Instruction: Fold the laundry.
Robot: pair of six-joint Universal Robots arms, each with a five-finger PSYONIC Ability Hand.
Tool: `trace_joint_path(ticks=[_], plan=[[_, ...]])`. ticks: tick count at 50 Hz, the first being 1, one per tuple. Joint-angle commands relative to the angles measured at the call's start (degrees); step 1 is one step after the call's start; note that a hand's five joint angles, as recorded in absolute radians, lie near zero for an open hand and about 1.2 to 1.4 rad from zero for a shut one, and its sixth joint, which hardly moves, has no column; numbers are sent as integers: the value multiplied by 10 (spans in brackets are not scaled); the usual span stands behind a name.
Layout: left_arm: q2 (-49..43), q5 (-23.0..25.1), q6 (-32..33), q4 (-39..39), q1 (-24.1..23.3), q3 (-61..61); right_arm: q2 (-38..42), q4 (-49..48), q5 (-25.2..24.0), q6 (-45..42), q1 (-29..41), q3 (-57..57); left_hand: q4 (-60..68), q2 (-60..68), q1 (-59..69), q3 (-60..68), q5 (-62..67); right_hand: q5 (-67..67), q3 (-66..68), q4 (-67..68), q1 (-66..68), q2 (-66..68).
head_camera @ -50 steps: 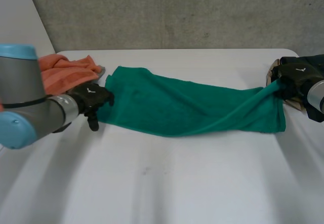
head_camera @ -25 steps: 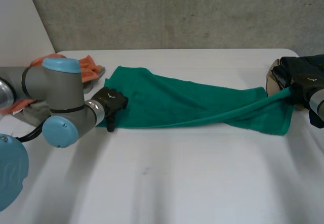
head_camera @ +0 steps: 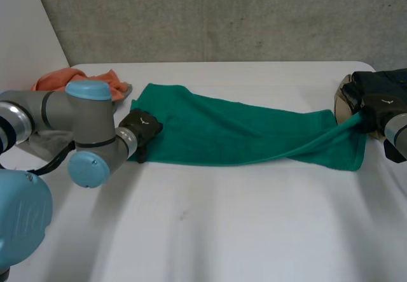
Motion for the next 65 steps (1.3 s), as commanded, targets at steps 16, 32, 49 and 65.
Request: trace_joint_path(ticks=[16, 32, 49, 65], plan=[[-42, -18, 45, -5, -6, 74, -23, -12, -10, -11, 10, 26, 131, 135, 134, 134, 133, 110, 112, 112, 151, 124], [-55, -14, 60, -5, -9, 101, -30, -13, -17, -12, 8, 32, 330, 333, 332, 332, 332, 110, 112, 112, 151, 124], [105, -42, 42, -114, 19, -24, -99, 44, -37, -130, 13, 71, 444, 447, 446, 446, 446, 110, 112, 112, 151, 124], [449, 112, 267, -286, 173, -440, -281, 297, -128, -735, -68, 301, 444, 447, 446, 446, 446, 110, 112, 112, 151, 124]])
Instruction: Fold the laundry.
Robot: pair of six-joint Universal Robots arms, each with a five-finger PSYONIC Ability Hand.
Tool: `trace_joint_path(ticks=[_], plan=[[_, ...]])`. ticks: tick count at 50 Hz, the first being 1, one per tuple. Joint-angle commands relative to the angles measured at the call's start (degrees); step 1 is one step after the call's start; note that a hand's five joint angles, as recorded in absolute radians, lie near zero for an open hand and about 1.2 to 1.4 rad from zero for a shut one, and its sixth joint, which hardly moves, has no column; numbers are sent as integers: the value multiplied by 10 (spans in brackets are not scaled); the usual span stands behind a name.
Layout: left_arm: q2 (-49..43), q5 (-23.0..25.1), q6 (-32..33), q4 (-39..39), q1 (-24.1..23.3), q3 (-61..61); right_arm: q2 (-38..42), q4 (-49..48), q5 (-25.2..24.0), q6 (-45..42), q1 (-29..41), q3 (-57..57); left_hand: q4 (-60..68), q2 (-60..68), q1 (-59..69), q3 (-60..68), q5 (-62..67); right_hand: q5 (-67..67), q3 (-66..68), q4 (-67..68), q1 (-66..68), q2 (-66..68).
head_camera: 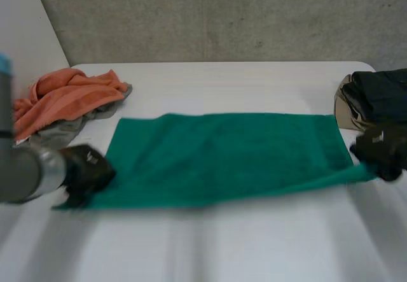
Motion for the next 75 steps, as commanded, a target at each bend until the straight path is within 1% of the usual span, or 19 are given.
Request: trace_joint_path(ticks=[1, 8, 15, 16, 19, 20, 23, 24, 28, 31, 37, 42, 47, 53, 60, 65, 69, 73, 75], plan=[[80, 54, 104, -13, 60, -89, -32, 82, -14, -148, -20, 55, 116, 115, 145, 120, 134, 110, 112, 112, 151, 124], [14, 45, 40, 25, 48, 2, 10, 45, -11, -26, 34, -15, 116, 115, 145, 120, 134, 110, 112, 112, 151, 124], [-128, -4, -73, 42, 3, 269, 76, -33, 16, 138, 87, -165, 116, 115, 145, 120, 134, 110, 112, 112, 151, 124], [-158, -18, -98, 42, -4, 350, 92, -64, 34, 195, 96, -222, 116, 115, 145, 120, 134, 110, 112, 112, 151, 124], [-198, -33, -140, 44, -13, 488, 113, -121, 72, 286, 105, -308, 116, 115, 145, 120, 134, 110, 112, 112, 151, 124], [-221, -42, -170, 49, -19, 577, 123, -171, 100, 345, 108, -356, 116, 115, 145, 120, 134, 110, 112, 112, 151, 124], [-245, -56, -222, 80, -22, 693, 124, -261, 140, 429, 106, -398, 116, 115, 145, 120, 134, 110, 112, 112, 151, 124], [-253, -70, -254, 117, -20, 750, 117, -318, 163, 481, 104, -404, 116, 115, 145, 120, 134, 110, 112, 112, 151, 124], [-250, -118, -316, 221, -18, 785, 91, -455, 183, 575, 106, -384, 116, 115, 145, 120, 134, 110, 112, 112, 151, 124], [-233, -136, -335, 286, -16, 750, 80, -530, 177, 593, 107, -356, 116, 115, 145, 120, 134, 110, 112, 112, 151, 124], [-201, -106, -354, 332, -13, 640, 87, -529, 157, 578, 111, -339, 116, 115, 145, 120, 134, 110, 112, 112, 151, 124], [-180, -82, -367, 364, -12, 540, 113, -481, 133, 556, 117, -334, 116, 115, 145, 120, 134, 110, 112, 112, 151, 124], [-175, -77, -366, 388, -10, 441, 155, -413, 104, 513, 129, -311, 116, 115, 145, 120, 134, 110, 112, 112, 151, 124], [-186, -78, -347, 378, -7, 346, 183, -370, 83, 454, 126, -253, 116, 115, 145, 120, 134, 110, 112, 112, 151, 124], [-165, -75, -276, 323, -5, 213, 179, -321, 58, 389, 117, -164, 116, 115, 145, 120, 134, 110, 112, 112, 151, 124], [-108, -76, -227, 265, -4, 117, 128, -223, 47, 315, 101, -110, 116, 115, 145, 120, 134, 110, 112, 112, 151, 124], [-58, -80, -172, 195, -2, 40, 64, -117, 44, 209, 71, -56, 116, 115, 145, 120, 134, 110, 112, 112, 151, 124], [-13, -89, -76, 90, 1, -42, 10, 13, 52, 35, 34, 7, 116, 115, 145, 120, 134, 110, 112, 112, 151, 124], [4, -85, -43, 54, 3, -69, -3, 37, 46, -32, 21, 21, 116, 115, 145, 120, 134, 110, 112, 112, 151, 124]])
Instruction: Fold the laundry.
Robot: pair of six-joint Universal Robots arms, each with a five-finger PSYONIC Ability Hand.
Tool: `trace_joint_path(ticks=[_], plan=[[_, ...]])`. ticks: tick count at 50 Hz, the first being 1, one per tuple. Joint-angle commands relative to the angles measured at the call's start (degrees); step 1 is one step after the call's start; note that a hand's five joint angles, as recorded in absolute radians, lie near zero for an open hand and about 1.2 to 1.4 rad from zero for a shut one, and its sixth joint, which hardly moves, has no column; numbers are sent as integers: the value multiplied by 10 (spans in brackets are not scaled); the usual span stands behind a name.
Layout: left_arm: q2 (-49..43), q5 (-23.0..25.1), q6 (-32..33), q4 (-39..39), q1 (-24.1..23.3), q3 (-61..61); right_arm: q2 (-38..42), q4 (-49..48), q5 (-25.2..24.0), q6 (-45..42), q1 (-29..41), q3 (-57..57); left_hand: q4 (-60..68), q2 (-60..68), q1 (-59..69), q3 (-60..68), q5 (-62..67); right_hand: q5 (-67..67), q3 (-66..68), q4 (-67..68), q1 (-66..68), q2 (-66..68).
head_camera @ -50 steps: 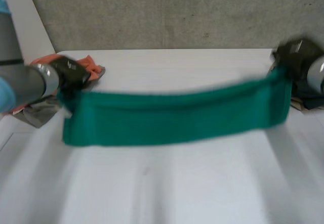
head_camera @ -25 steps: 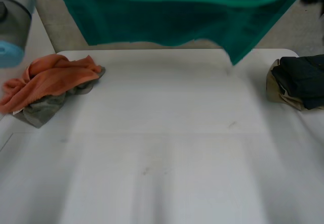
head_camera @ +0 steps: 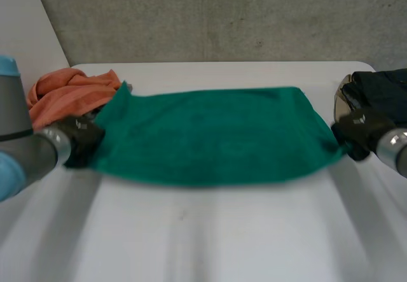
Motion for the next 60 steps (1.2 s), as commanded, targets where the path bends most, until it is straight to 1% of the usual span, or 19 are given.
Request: trace_joint_path(ticks=[1, 3, 5, 10, 11, 14, 16, 20, 22, 27, 31, 34, 38, 44, 45, 47, 49, 54, 60], plan=[[76, -4, 137, -151, 4, -123, -84, 165, -1, -251, -53, 84, 114, 113, 145, 118, 126, 110, 112, 111, 151, 123], [80, 3, 144, -153, 1, -125, -82, 151, -2, -237, -42, 82, 114, 113, 145, 118, 126, 110, 112, 111, 151, 123], [82, 5, 138, -145, -7, -108, -75, 121, -2, -200, -29, 76, 114, 113, 145, 118, 126, 110, 112, 111, 151, 123], [51, -9, 102, -119, -15, -30, -39, 63, -1, -128, -21, 45, 114, 113, 145, 118, 126, 110, 112, 111, 151, 123], [36, -19, 85, -117, -14, 4, -28, 44, -1, -104, -16, 31, 114, 113, 145, 118, 126, 110, 112, 111, 151, 123], [7, -30, 61, -119, -15, 58, -15, 13, 0, -63, -9, 11, 114, 113, 145, 118, 126, 110, 112, 111, 151, 123], [-27, -33, 37, -120, -17, 112, -4, -20, 5, -21, -3, -10, 114, 113, 145, 118, 126, 110, 112, 111, 151, 123], [-90, -37, 7, -128, -25, 201, 31, -67, 23, 28, 11, -46, 114, 113, 145, 118, 126, 110, 112, 111, 151, 123], [-115, -38, -2, -136, -28, 238, 49, -81, 35, 42, 18, -64, 114, 113, 145, 118, 126, 110, 112, 111, 151, 123], [-200, -42, -31, -178, -37, 354, 111, -99, 92, 43, 38, -122, 114, 113, 145, 118, 126, 110, 112, 111, 151, 123], [-249, -48, -44, -199, -44, 421, 147, -102, 120, 45, 50, -155, 114, 113, 145, 118, 126, 110, 112, 111, 151, 123], [-268, -55, -49, -201, -47, 451, 169, -104, 127, 47, 57, -173, 114, 113, 145, 118, 126, 110, 112, 111, 151, 123], [-290, -61, -62, -176, -50, 491, 207, -127, 138, 59, 67, -209, 111, 110, 142, 115, 123, 110, 112, 111, 151, 123], [-286, -60, -81, -114, -52, 489, 234, -145, 147, 76, 78, -238, 104, 104, 135, 108, 116, 110, 112, 111, 151, 123], [-283, -60, -83, -107, -52, 485, 235, -150, 151, 78, 81, -241, 91, 90, 122, 95, 103, 3, 5, 5, 44, 16], [-277, -56, -86, -90, -52, 468, 236, -150, 156, 82, 83, -245, -216, -216, -184, -211, -203, -311, -309, -309, -270, -298], [-269, -56, -83, -79, -55, 448, 235, -151, 166, 90, 85, -246, -586, -587, -555, -582, -574, -590, -588, -589, -549, -577], [-247, -46, -76, -43, -53, 411, 223, -159, 169, 107, 83, -245, -586, -587, -555, -582, -574, -590, -588, -589, -549, -577], [-210, -31, -54, -28, -42, 366, 200, -148, 141, 119, 84, -240, -586, -587, -555, -582, -574, -590, -588, -589, -549, -577]])
